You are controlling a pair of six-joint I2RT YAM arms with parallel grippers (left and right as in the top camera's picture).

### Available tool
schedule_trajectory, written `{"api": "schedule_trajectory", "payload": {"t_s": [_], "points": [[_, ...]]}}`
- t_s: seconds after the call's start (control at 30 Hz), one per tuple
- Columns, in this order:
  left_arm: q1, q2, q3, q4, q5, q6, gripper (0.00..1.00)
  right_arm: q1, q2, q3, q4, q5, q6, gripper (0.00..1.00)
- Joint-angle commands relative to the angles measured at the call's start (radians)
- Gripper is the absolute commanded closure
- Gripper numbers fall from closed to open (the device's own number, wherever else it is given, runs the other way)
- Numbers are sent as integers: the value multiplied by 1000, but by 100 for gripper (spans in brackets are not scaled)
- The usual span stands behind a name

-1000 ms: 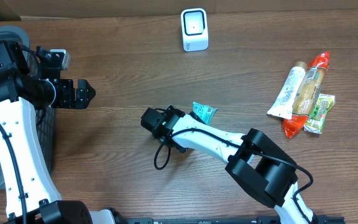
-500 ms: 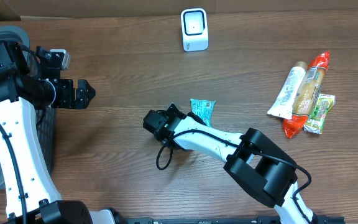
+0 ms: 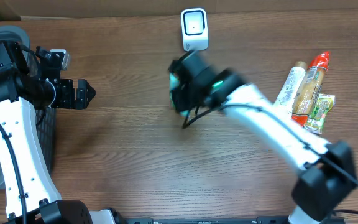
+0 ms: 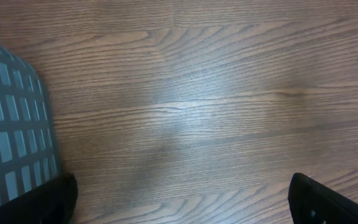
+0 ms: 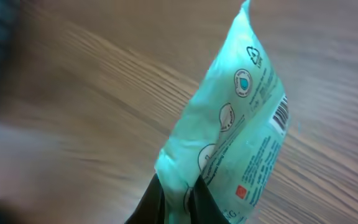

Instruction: Scan the item barcode

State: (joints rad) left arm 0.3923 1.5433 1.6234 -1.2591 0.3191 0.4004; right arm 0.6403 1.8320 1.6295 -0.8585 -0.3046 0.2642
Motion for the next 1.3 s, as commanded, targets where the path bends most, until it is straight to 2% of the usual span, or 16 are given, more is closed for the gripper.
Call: {"api": "schedule_trajectory", "payload": {"t_s": [0.0, 0.13, 0.27, 0.33, 0.57, 0.67, 0.83, 0.93, 1.0, 1.07, 1.27], "points": [[-6, 6, 0, 4, 11, 23, 1, -82, 21, -66, 50, -486, 90, 96], [-6, 6, 0, 4, 11, 23, 0, -127, 28, -222, 217, -694, 203, 96], [-6, 6, 0, 4, 11, 23, 0, -139, 28, -346, 340, -721, 289, 96], [-6, 6, 0, 4, 11, 22, 1, -148, 28, -377, 334, -680, 291, 96], [-6, 6, 0, 3, 11, 22, 0, -185, 28, -420, 216, -349, 312, 96], [-6, 6, 0, 3, 11, 22, 0, -201, 28, -420, 154, -217, 312, 83], [-6, 6, 0, 3, 11, 23, 0, -237, 28, -420, 99, -134, 305, 81], [-6, 6, 0, 3, 11, 23, 0, -248, 28, -419, 59, -29, 301, 63], [-6, 6, 0, 3, 11, 23, 0, -255, 28, -417, 32, 29, 249, 54], [-6, 6, 0, 3, 11, 22, 0, -265, 28, -403, -1, 65, 189, 51], [-5, 6, 0, 3, 10, 23, 0, -261, 27, -253, -145, 76, -95, 51]]}}
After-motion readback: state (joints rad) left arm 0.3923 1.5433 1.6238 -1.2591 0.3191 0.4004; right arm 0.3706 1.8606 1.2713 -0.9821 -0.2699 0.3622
